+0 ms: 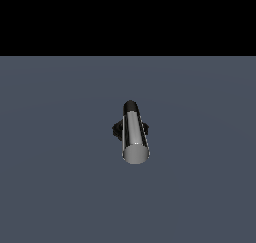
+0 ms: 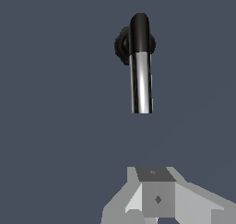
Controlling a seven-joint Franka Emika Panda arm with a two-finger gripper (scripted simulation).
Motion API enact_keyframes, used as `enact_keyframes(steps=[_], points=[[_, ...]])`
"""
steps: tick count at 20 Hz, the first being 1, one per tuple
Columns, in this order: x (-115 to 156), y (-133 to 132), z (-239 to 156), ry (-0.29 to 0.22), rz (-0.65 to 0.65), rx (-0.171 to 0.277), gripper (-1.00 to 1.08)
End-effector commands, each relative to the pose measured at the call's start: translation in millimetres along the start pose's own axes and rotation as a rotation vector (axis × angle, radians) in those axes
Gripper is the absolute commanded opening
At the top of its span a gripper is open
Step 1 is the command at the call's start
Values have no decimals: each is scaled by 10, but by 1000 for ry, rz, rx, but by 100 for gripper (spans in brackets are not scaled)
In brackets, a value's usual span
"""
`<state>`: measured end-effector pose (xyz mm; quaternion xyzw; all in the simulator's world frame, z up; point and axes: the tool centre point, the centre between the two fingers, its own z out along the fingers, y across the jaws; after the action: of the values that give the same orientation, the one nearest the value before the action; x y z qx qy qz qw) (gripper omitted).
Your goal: Turn on the faucet by rotating a designated handle.
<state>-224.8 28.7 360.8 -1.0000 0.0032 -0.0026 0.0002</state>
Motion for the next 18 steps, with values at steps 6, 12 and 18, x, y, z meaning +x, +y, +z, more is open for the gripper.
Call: enact_keyframes(steps=[6, 12, 18], points=[[83, -106, 620, -1, 13, 0, -100], [153, -185, 1071, -2, 22, 0, -100], [226, -261, 1503, -3, 30, 1, -100]])
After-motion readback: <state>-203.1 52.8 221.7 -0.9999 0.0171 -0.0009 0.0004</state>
